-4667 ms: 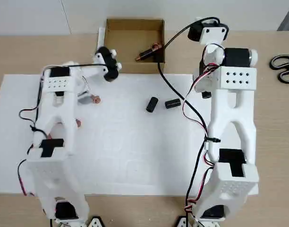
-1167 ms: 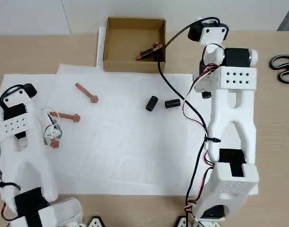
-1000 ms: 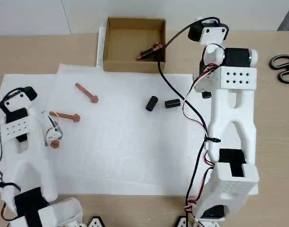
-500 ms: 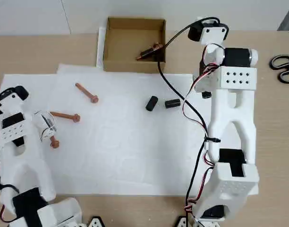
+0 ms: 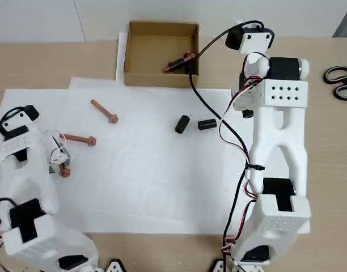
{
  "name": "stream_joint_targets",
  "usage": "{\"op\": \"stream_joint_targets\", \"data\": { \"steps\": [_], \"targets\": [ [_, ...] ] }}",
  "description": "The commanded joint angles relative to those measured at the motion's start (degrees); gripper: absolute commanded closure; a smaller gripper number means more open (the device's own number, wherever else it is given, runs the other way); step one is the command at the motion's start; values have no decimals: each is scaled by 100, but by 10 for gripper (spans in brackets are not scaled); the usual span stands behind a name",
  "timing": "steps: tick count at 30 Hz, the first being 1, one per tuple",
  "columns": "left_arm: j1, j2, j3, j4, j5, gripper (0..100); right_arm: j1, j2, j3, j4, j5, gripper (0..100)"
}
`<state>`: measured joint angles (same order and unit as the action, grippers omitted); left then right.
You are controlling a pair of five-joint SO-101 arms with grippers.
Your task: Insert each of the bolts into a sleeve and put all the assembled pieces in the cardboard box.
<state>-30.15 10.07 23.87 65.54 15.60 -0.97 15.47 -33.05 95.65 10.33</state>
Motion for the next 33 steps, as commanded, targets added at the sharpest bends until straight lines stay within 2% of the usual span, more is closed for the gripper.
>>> {"op": "stream_joint_targets", "data": {
  "steps": [1, 3, 7, 14, 23, 28, 31, 33],
  "targets": [
    [0, 352, -189, -70, 35, 933, 31, -444, -246, 40, 26, 991],
    [105, 378, -189, -53, -18, 1000, 31, -444, -246, 40, 26, 991],
    [325, 369, -259, 220, -35, 995, 31, -444, -246, 31, 26, 991],
    [484, -211, -1314, 1635, -158, 995, 31, -453, -255, 31, 26, 991],
    [554, -1952, -1868, 2312, -1723, 993, 66, -453, -273, 22, 26, 991],
    [712, -2690, -1842, 2224, -3121, 994, 84, -523, -273, 22, 26, 992],
    [862, -2804, -1833, 1943, -4229, 994, 233, -919, -273, 31, 26, 993],
    [888, -2796, -1719, 1776, -4642, 994, 374, -1253, -273, 22, 35, 994]
  ]
}}
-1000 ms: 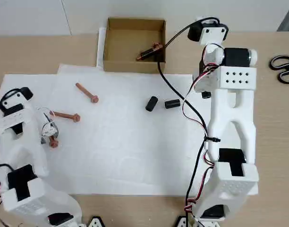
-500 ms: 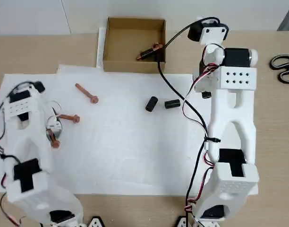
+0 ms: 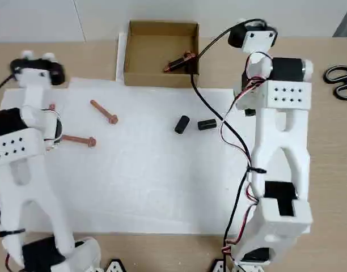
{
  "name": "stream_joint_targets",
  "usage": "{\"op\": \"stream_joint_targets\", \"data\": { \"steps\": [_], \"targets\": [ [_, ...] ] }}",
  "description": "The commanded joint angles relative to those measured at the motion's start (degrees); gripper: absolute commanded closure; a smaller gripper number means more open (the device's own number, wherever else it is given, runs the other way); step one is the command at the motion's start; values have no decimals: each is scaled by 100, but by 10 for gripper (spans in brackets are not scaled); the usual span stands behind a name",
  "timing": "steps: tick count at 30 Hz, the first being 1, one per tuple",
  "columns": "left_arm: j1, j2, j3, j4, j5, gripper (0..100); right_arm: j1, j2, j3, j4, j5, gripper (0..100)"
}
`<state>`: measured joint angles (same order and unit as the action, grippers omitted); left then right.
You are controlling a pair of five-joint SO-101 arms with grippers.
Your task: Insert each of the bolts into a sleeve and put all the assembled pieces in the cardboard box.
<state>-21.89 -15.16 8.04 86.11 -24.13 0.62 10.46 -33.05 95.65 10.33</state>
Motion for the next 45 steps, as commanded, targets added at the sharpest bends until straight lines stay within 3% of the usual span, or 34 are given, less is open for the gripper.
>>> {"op": "stream_joint_targets", "data": {
  "steps": [1, 6, 15, 26, 32, 39, 45],
  "targets": [
    [70, -281, -40, -404, -738, 994, 295, -927, -273, 22, 53, 994],
    [519, -281, 567, -1257, -1160, 994, 620, -1666, -246, 31, 70, 994],
    [1811, -281, 2141, -2330, -3455, 994, 1024, -2105, -237, 31, 70, 994],
    [2356, 79, 2905, -2927, -5503, 994, 1077, -2273, -237, 31, 70, 994],
    [2356, 1090, 2290, -3297, -4932, 983, 1077, -2273, -237, 31, 70, 994],
    [2321, 1820, 1675, -3297, -4624, 802, 1077, -2273, -237, 31, 70, 994],
    [2180, 1582, 1279, -3103, -4088, 769, 1077, -2273, -237, 31, 70, 994]
  ]
}}
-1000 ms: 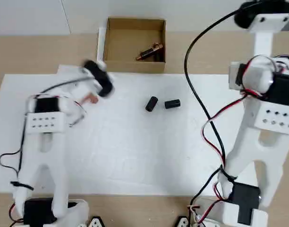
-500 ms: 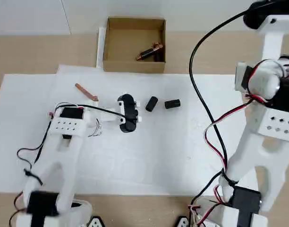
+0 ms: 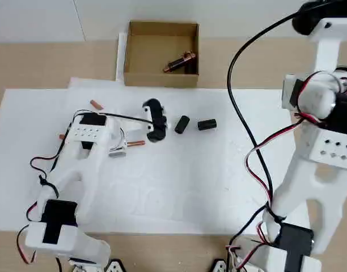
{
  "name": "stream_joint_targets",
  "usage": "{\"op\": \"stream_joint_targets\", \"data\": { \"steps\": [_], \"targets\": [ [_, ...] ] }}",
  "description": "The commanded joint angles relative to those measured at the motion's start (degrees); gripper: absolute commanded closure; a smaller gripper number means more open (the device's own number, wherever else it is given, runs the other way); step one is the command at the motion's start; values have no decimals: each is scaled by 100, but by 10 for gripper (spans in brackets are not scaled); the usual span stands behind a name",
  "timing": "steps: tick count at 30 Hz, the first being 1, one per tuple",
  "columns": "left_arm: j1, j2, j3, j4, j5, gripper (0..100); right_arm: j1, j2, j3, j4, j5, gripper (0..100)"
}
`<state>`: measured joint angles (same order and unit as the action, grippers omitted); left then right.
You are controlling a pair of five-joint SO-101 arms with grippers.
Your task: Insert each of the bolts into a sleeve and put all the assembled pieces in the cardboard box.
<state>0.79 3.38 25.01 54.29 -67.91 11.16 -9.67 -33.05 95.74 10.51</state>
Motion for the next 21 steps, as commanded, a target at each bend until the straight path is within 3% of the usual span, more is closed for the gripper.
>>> {"op": "stream_joint_targets", "data": {
  "steps": [1, 11, 16, 21],
  "targets": [
    [-141, -413, -567, 255, 475, 769, 22, -259, -237, 22, 53, 994],
    [-325, -2470, -1569, 2453, 2716, 769, 22, -224, -237, -22, 53, 991],
    [-316, -3446, -1745, 3332, 4985, 769, 22, -215, -237, -22, 53, 991],
    [-316, -3156, -1789, 3859, 6857, 769, 13, -215, -237, -31, 53, 991]
  ]
}}
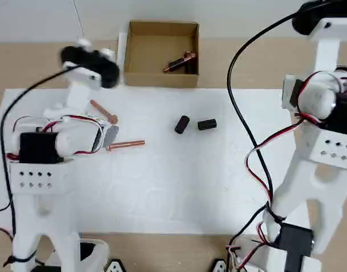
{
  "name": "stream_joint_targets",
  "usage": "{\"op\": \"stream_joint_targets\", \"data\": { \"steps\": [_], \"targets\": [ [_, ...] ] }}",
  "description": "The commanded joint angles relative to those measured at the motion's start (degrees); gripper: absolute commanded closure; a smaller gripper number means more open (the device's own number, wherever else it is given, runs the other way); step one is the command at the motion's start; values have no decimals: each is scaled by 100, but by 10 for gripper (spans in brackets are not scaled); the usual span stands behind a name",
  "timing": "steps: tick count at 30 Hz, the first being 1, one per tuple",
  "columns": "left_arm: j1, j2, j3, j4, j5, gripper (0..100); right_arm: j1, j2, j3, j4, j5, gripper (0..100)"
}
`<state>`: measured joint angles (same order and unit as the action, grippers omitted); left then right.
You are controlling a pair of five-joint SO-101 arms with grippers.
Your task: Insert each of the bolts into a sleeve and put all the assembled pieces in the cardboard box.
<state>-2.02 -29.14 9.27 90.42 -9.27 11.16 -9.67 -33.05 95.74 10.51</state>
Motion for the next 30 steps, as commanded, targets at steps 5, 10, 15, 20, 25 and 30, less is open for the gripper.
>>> {"op": "stream_joint_targets", "data": {
  "steps": [5, 10, 15, 20, 25, 30],
  "targets": [
    [-211, 1231, -593, 334, 2215, 769, 13, -215, -237, 4, 53, 991],
    [-273, 2092, -1490, 466, 3807, 770, 13, -242, -237, 22, 53, 991],
    [97, 2418, -1226, 501, 4396, 771, 13, -259, -202, 31, 44, 993],
    [193, 3024, -1095, 387, 6699, 769, 13, -259, 185, -4, 26, 991],
    [141, 4088, -1095, -97, 7938, 769, 13, -259, 237, -22, 18, 991],
    [141, 4800, -1095, -404, 8343, 769, 13, -259, 237, -22, 18, 991]
  ]
}}
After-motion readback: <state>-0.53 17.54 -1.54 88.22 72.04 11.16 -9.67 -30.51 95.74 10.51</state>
